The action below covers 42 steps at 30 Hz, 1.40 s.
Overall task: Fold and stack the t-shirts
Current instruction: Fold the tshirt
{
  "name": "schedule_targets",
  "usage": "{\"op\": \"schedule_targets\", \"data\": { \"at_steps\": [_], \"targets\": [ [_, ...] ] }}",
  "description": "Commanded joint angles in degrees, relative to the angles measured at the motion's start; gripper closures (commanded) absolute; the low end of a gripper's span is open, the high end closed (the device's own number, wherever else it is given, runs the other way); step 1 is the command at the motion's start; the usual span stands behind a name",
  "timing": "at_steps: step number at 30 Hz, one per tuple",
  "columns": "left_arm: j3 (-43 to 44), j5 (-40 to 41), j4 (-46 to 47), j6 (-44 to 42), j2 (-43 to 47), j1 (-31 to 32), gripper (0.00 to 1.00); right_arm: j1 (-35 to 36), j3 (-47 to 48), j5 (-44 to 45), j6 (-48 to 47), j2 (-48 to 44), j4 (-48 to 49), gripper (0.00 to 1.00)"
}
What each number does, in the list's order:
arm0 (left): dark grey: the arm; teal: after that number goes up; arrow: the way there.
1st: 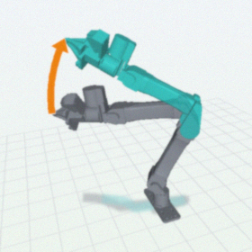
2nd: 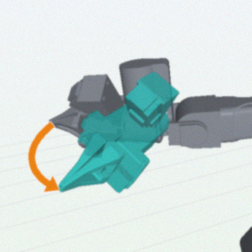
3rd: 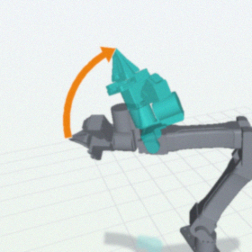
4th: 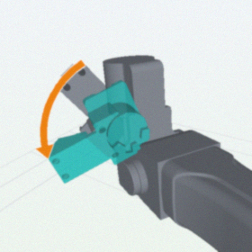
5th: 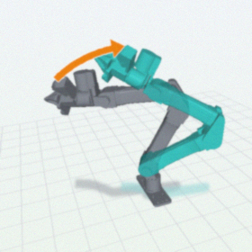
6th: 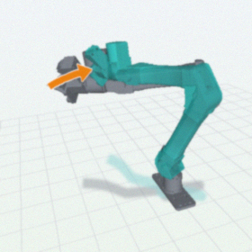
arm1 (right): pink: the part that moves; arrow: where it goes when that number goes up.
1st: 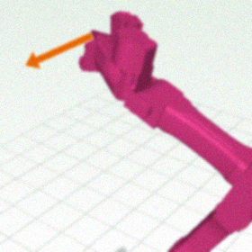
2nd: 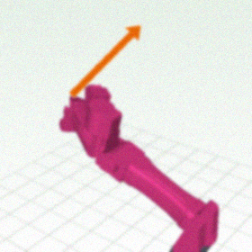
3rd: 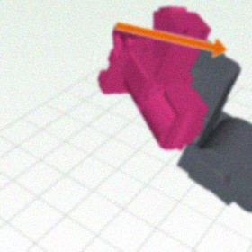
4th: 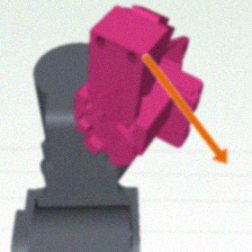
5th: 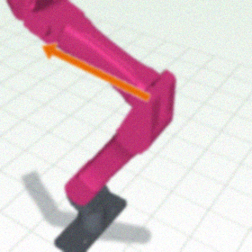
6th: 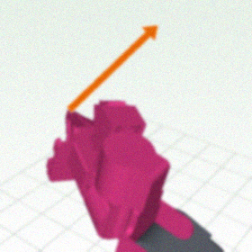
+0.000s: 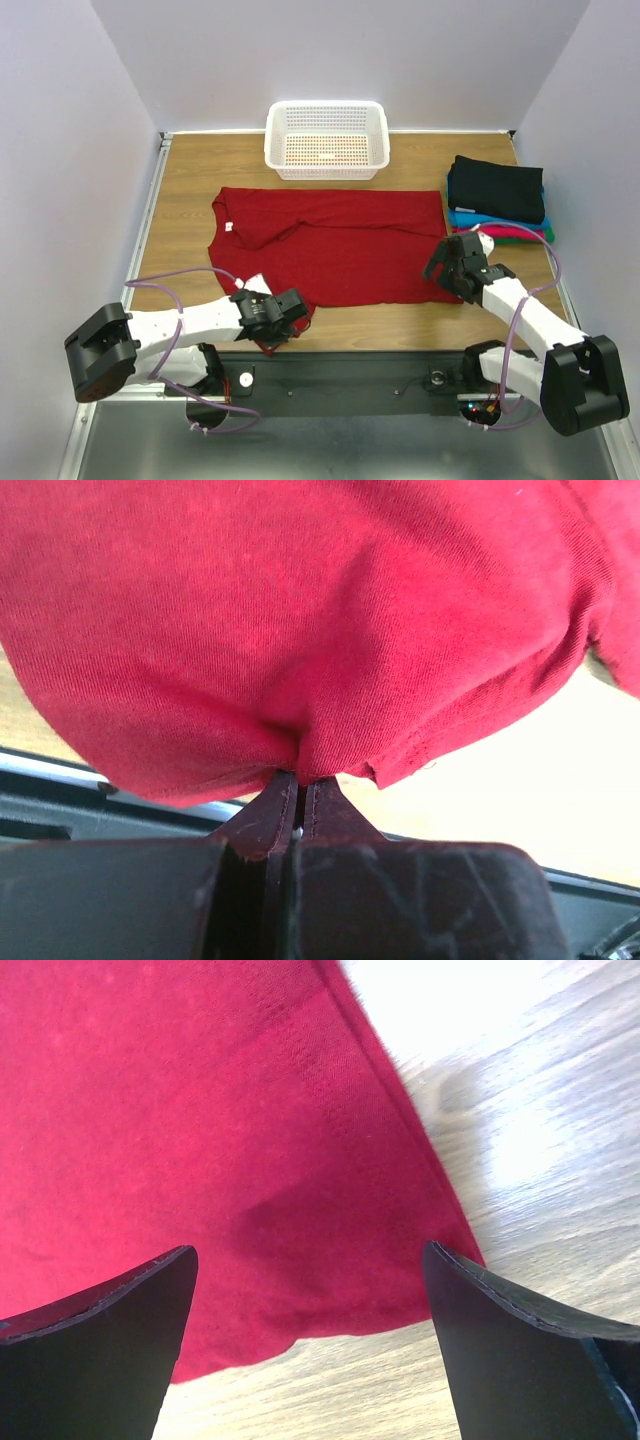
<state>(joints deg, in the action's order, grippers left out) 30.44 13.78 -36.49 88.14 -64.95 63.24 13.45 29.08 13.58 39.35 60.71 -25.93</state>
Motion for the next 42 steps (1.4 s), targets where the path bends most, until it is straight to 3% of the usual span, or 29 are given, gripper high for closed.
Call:
{"op": "schedule_targets", "data": {
  "at_steps": [1,8,22,32,42],
  "targets": [
    [0.2,5.6,-1.3,-1.7,2.4,-0.4,1.0,-0.5,0.9,4.4,3.3,0.6,0.5,0.0],
    [-0.6,8.4,-1.0,-2.8,7.5,-0.5,1.0,-1.3,0.2,4.4,4.6,1.8,0.4,0.06],
    [-0.6,11.3,1.5,-5.9,10.3,-1.0,1.0,-1.8,-1.0,3.8,6.8,3.6,0.4,0.08],
    [0.0,12.1,4.3,-10.4,10.5,-1.6,1.0,-1.8,2.6,6.5,9.3,-1.3,-6.8,0.01],
    [-2.0,11.7,7.0,-13.8,12.4,-2.1,1.0,-1.9,0.0,6.6,14.7,-2.8,-9.8,0.0]
  ]
}}
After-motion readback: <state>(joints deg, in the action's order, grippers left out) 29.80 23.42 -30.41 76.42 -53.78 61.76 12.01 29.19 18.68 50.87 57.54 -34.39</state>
